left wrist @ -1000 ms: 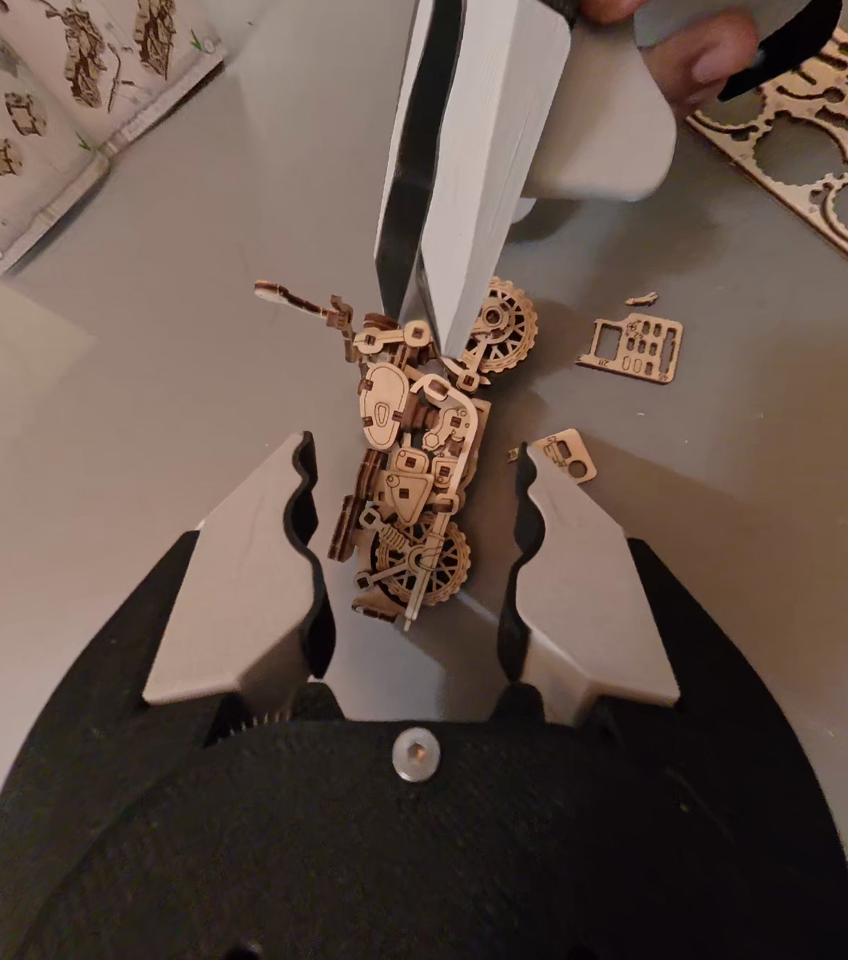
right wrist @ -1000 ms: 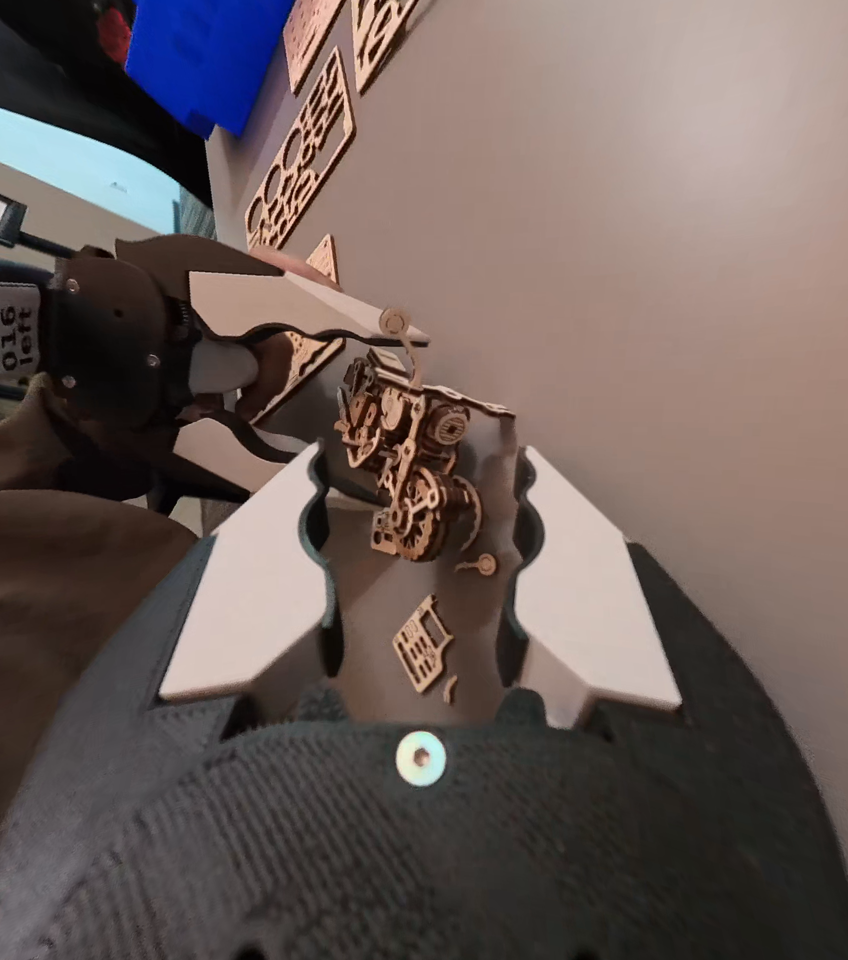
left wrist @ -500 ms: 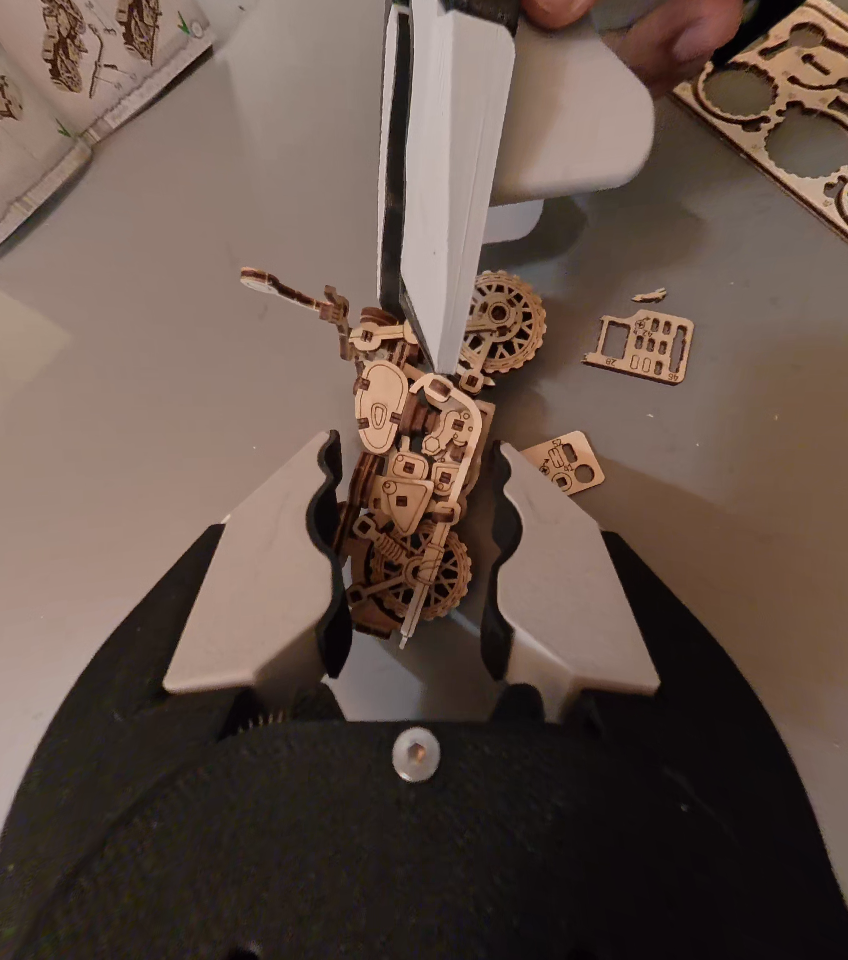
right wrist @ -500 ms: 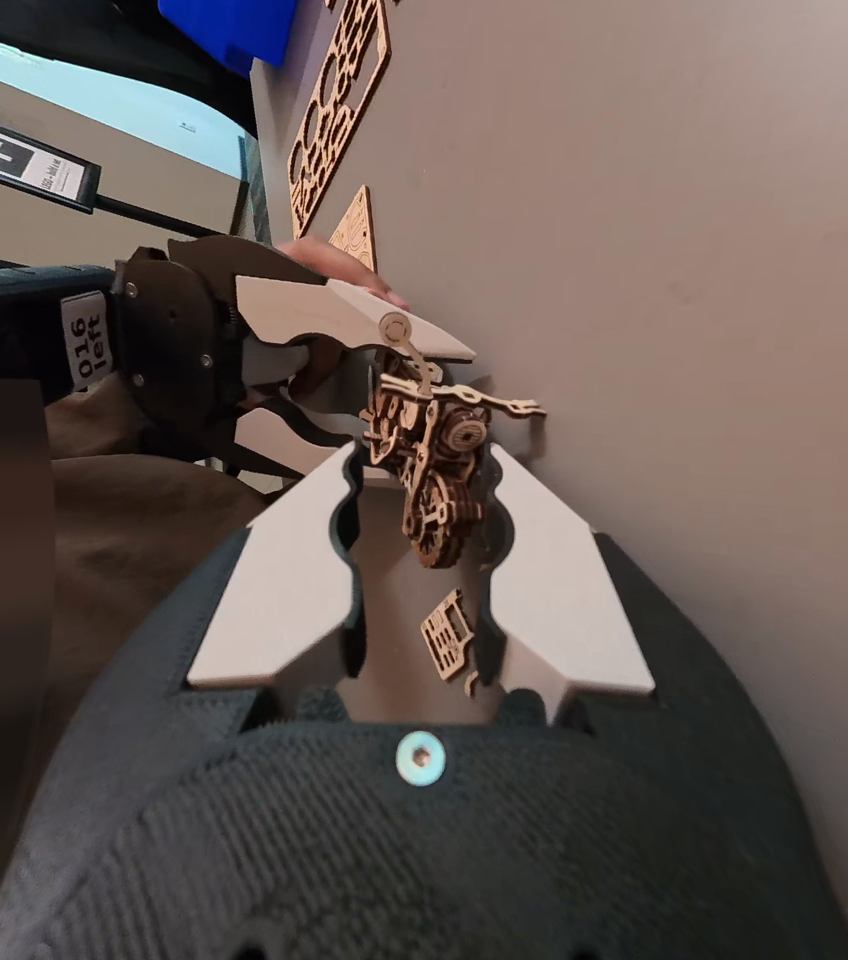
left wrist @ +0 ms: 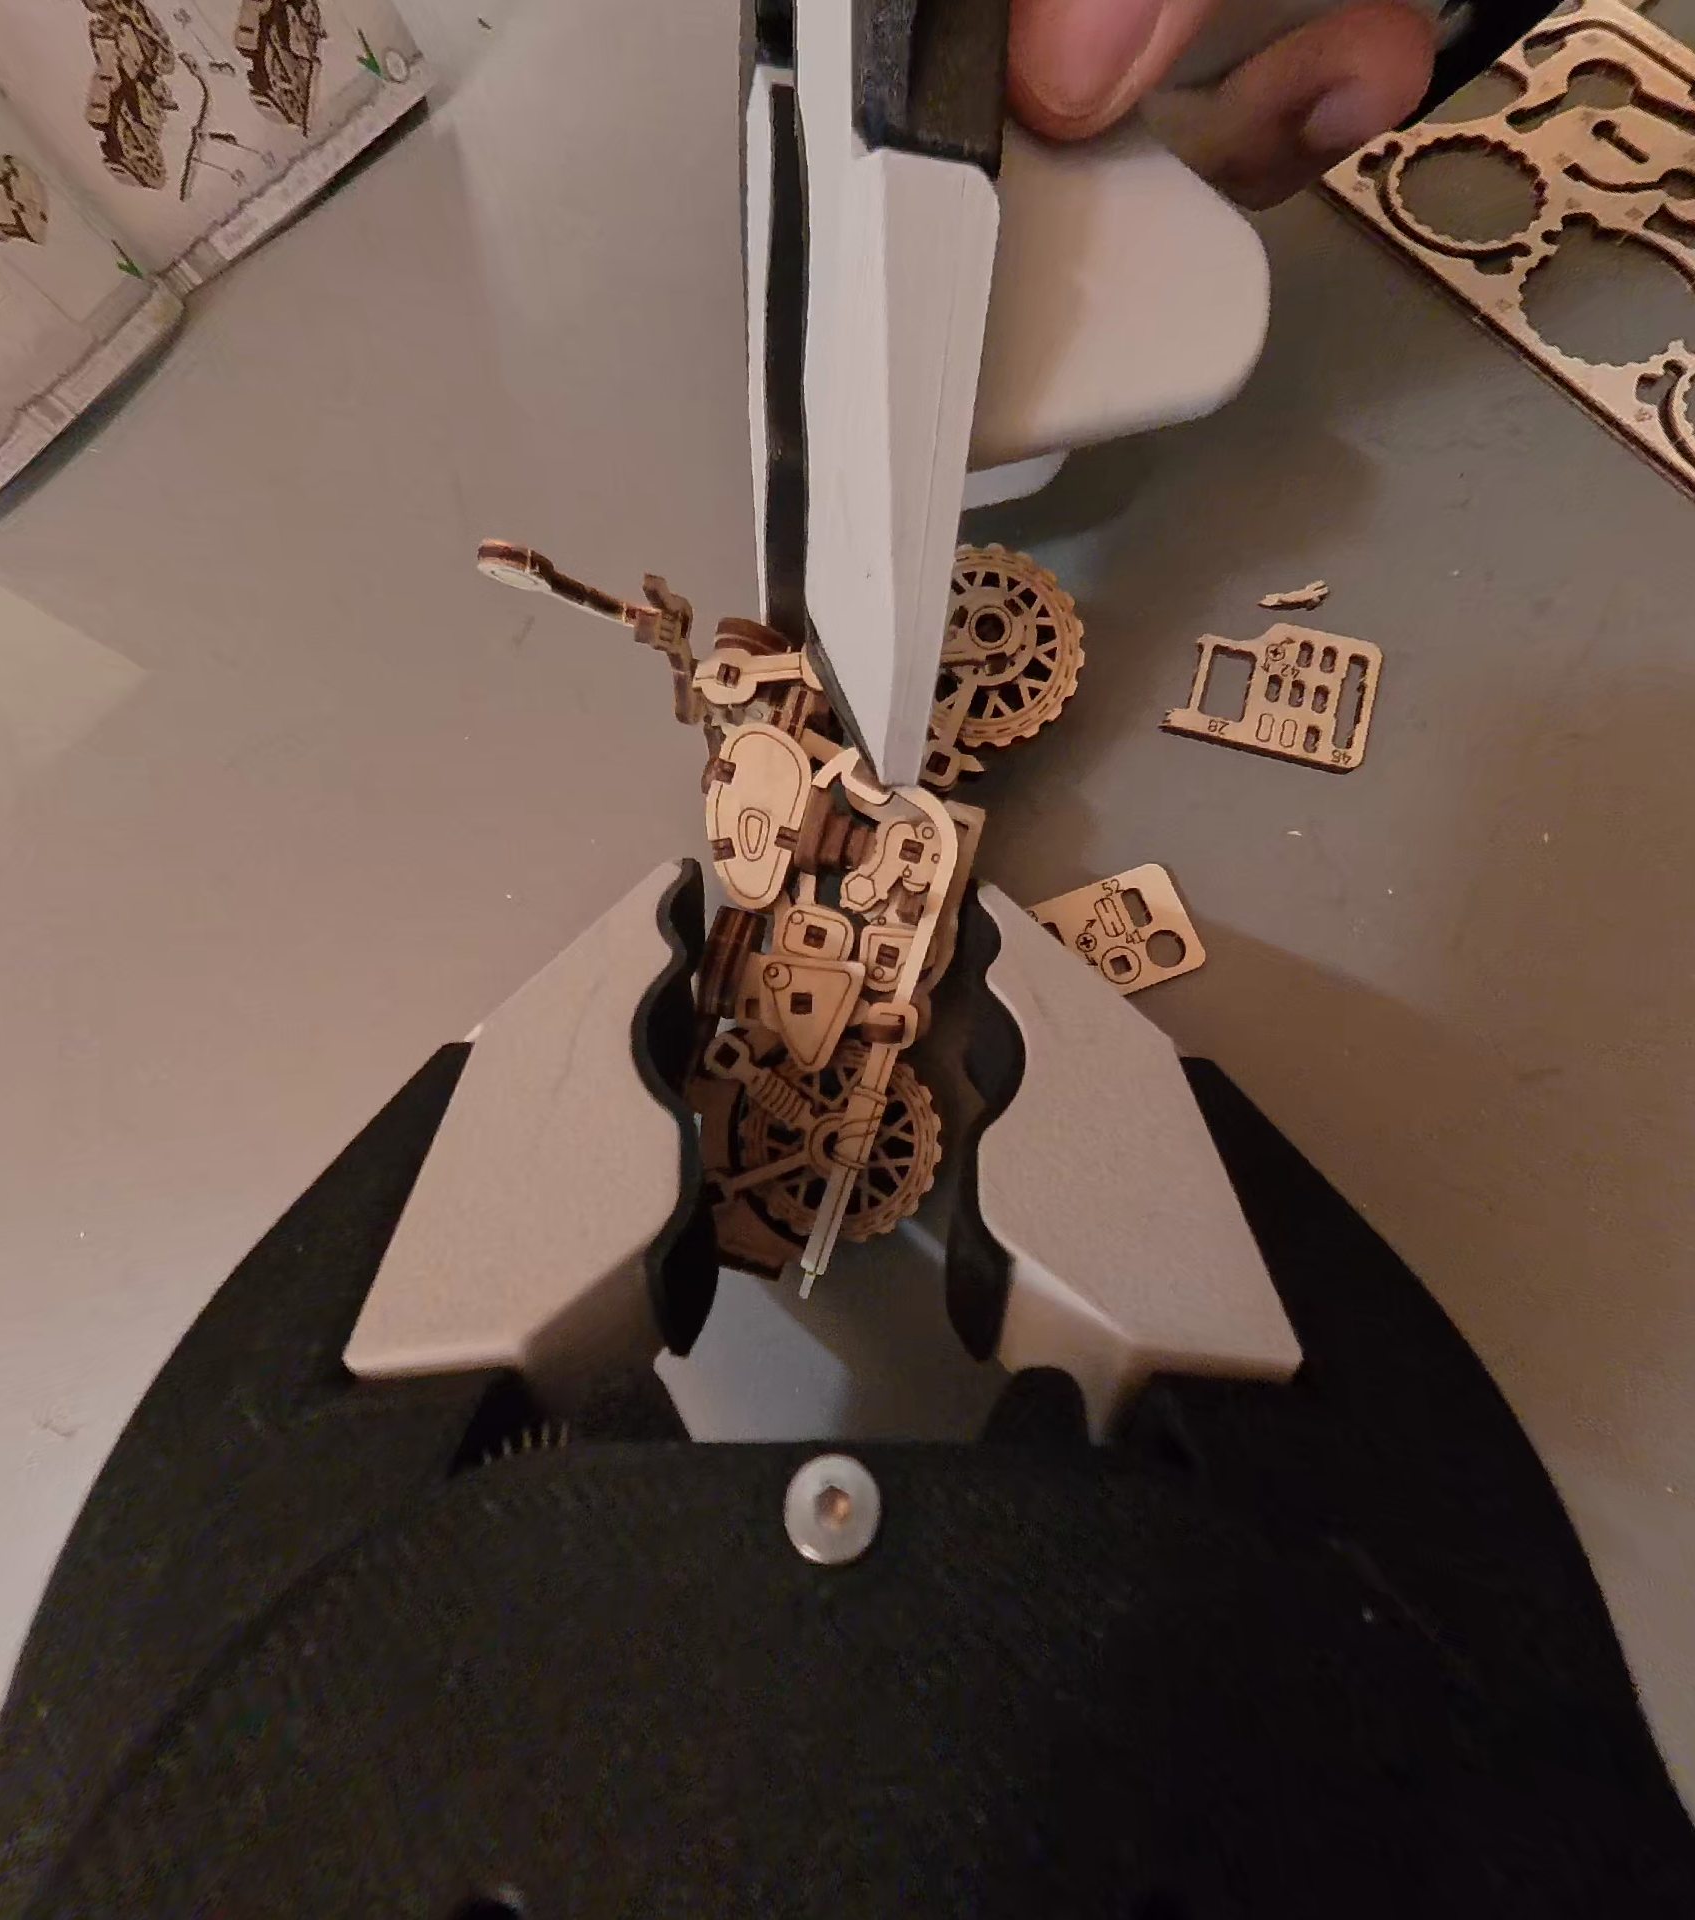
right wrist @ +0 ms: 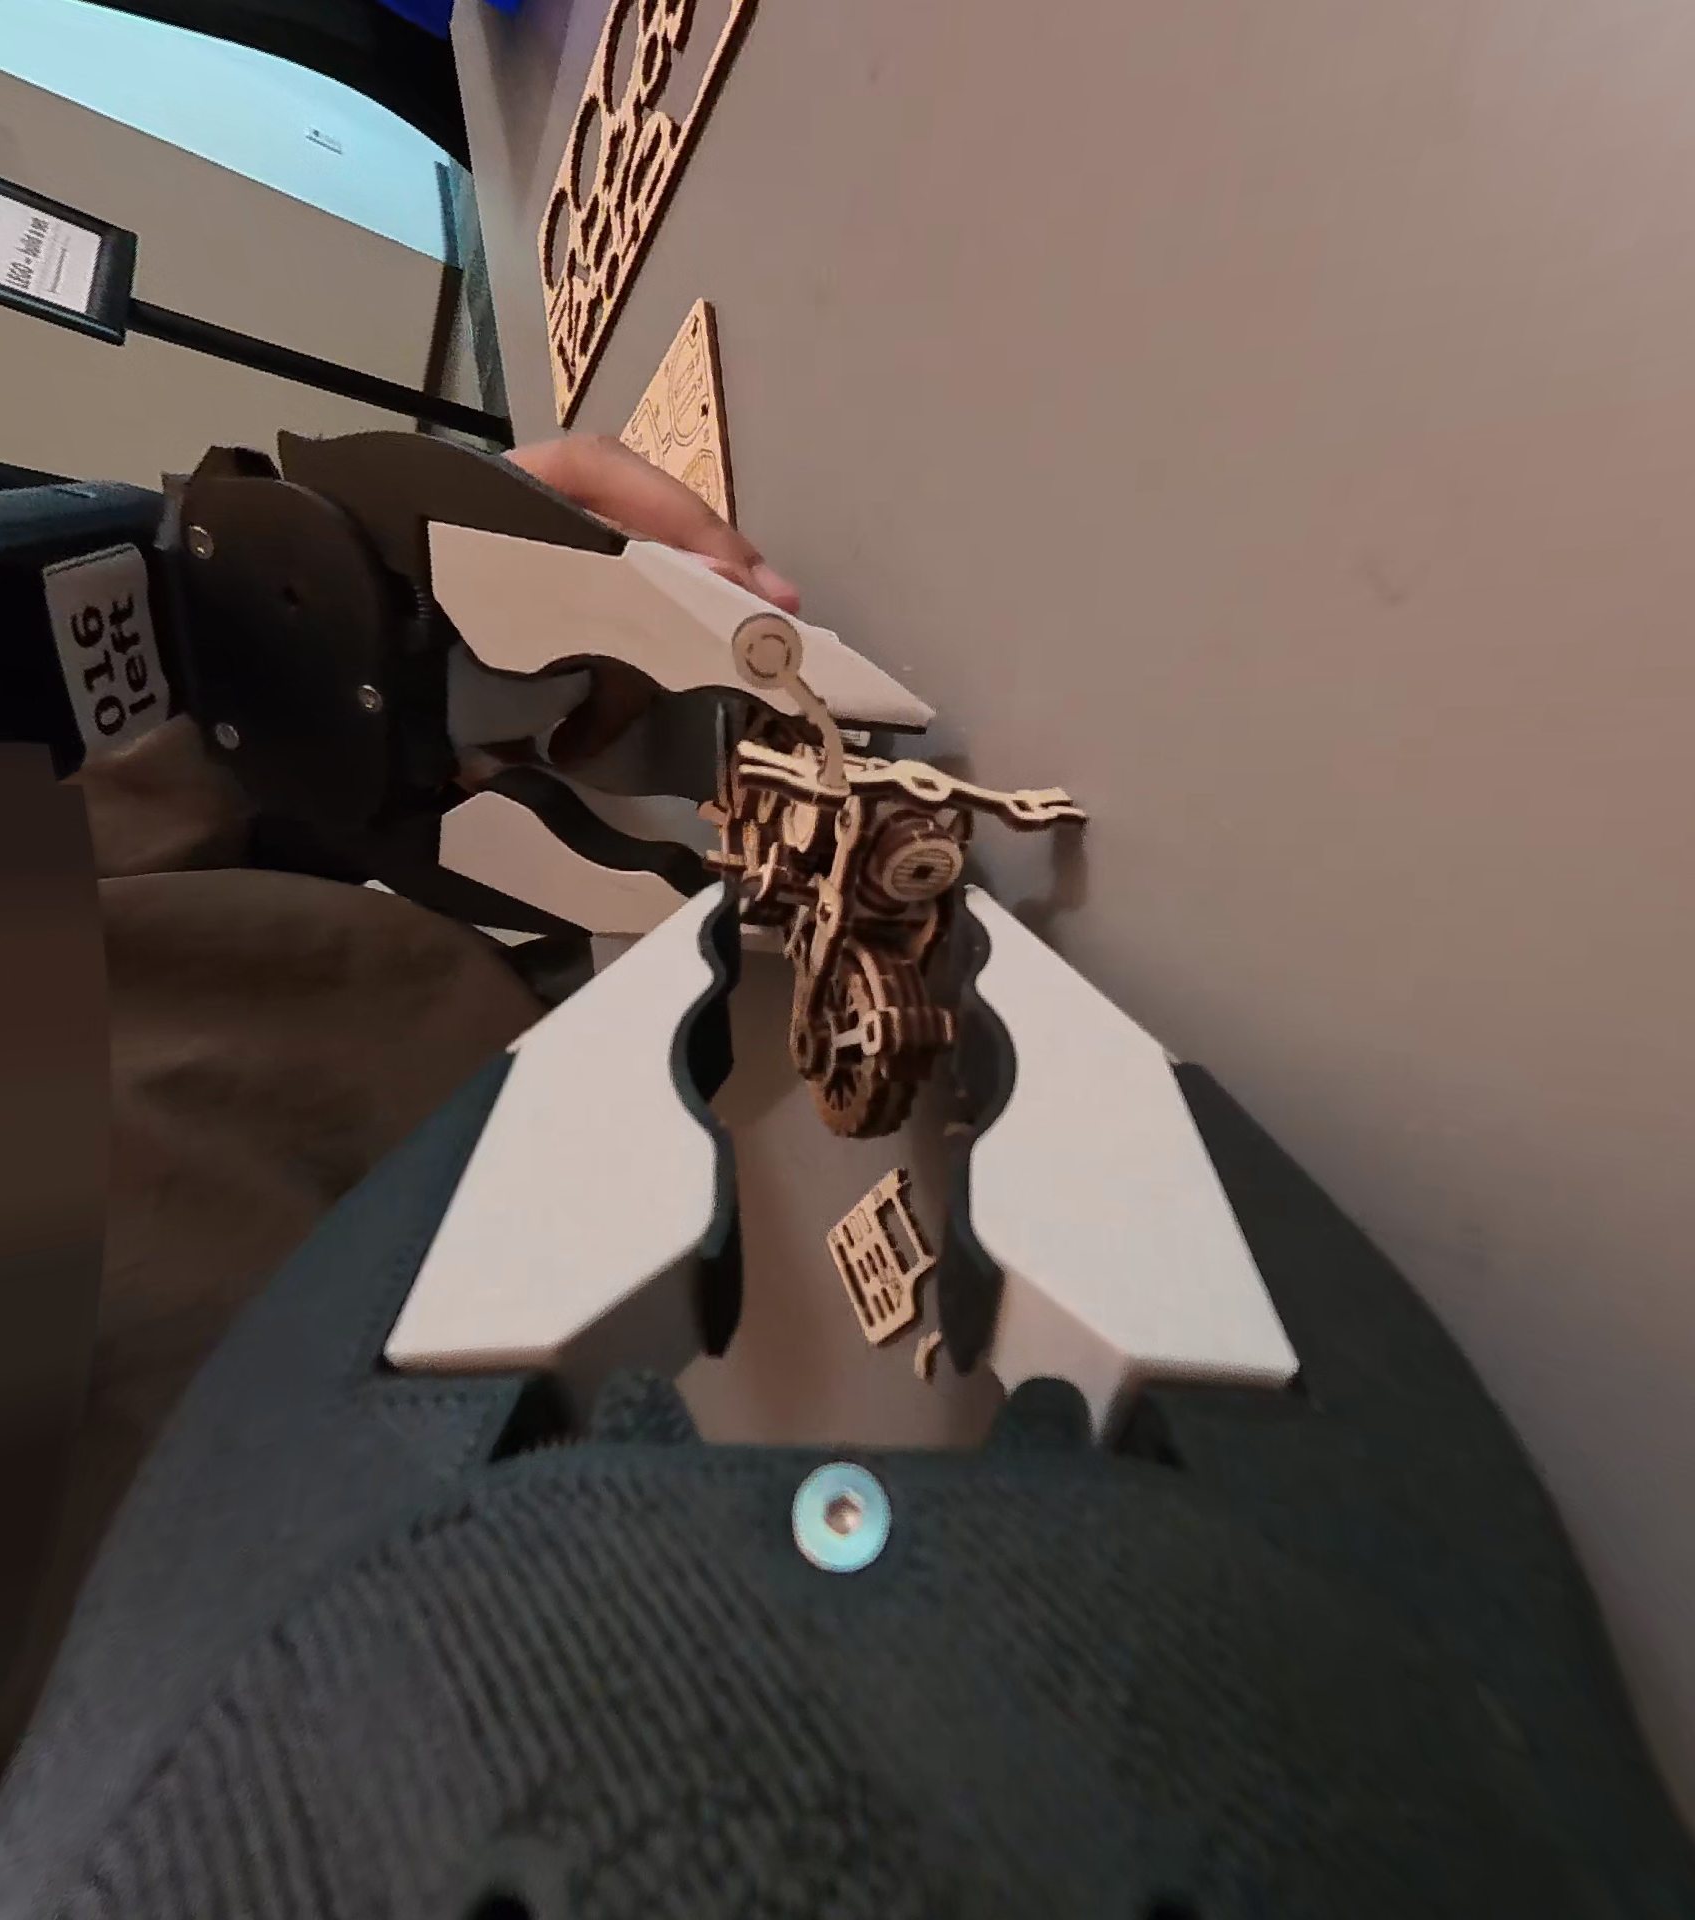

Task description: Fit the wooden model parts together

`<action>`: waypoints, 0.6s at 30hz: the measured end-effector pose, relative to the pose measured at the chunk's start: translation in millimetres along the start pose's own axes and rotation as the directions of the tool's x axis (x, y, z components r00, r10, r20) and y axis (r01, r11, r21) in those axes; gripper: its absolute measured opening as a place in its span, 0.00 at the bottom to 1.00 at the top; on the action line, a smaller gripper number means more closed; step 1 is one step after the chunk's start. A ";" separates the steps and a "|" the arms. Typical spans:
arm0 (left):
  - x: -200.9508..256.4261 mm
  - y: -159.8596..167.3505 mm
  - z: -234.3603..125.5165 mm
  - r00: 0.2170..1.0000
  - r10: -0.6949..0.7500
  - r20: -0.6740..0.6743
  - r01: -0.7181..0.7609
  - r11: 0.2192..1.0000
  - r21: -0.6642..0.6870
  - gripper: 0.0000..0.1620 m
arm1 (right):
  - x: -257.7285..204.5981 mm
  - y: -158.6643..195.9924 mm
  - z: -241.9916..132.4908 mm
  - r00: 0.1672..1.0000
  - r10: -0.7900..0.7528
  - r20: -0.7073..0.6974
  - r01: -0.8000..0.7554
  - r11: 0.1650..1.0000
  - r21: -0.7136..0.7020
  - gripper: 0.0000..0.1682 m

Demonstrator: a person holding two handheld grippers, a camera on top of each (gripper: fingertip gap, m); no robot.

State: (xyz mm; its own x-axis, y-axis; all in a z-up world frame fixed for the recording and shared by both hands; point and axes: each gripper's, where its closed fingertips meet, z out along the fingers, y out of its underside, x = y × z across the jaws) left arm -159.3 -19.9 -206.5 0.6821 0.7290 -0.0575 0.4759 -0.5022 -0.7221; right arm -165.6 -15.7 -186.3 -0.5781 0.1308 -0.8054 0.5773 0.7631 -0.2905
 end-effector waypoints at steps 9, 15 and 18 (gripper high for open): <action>-0.3 0.0 0.1 1.000 -0.001 0.002 0.001 1.000 0.000 0.29 | 0.6 -0.9 -0.1 1.000 0.020 0.005 -0.019 1.000 -0.015 0.22; -0.5 -0.1 0.2 1.000 0.003 0.006 -0.003 1.000 0.001 0.28 | 0.2 -1.7 -1.6 0.999 0.031 0.014 -0.031 0.999 -0.014 0.21; -0.8 -0.5 0.3 1.000 0.013 0.014 -0.013 1.000 0.002 0.28 | -0.1 -2.1 -2.7 0.999 0.031 0.015 -0.031 0.999 -0.014 0.21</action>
State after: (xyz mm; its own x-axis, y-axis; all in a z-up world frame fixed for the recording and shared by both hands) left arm -160.3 -20.0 -206.3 0.6801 0.7291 -0.0765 0.4663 -0.5108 -0.7223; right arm -168.3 -15.6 -184.3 -0.5514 0.1449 -0.8216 0.5865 0.7677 -0.2582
